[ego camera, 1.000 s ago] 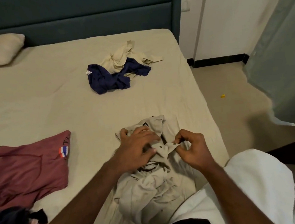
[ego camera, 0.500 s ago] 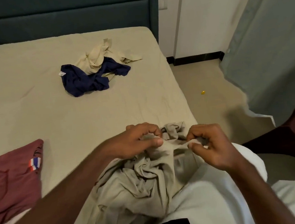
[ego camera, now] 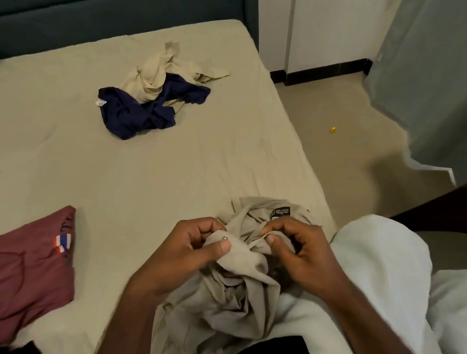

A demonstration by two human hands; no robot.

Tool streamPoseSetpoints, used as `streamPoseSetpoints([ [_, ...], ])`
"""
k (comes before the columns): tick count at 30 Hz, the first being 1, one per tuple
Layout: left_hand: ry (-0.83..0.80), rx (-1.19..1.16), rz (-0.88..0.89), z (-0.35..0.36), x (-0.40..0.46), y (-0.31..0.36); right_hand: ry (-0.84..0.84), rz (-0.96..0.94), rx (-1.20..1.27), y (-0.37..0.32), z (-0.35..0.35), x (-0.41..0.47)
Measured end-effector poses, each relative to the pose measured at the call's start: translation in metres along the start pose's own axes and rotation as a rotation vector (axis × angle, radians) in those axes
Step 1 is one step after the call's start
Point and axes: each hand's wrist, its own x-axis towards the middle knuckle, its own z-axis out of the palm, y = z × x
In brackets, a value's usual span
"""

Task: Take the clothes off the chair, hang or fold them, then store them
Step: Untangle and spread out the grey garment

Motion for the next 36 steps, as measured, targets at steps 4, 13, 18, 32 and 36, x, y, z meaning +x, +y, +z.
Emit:
streamPoseSetpoints([
  [4, 0.057, 0.010, 0.032, 0.003, 0.000, 0.007, 0.053, -0.078, 0.000, -0.011, -0.010, 0.001],
  [13, -0.018, 0.296, 0.141, 0.017, -0.004, 0.030, -0.135, -0.259, -0.229, -0.046, -0.029, -0.003],
  [18, 0.004, 0.117, 0.162, 0.019, -0.007, 0.040, -0.190, -0.303, -0.280, -0.049, -0.040, 0.000],
  [32, -0.083, 0.294, -0.045, 0.035, 0.020, 0.052, -0.115, -0.118, -0.174, -0.045, -0.046, 0.004],
  [36, -0.127, 0.286, -0.086, 0.037, 0.023, 0.053, -0.165, -0.097, -0.200, -0.043, -0.049, 0.006],
])
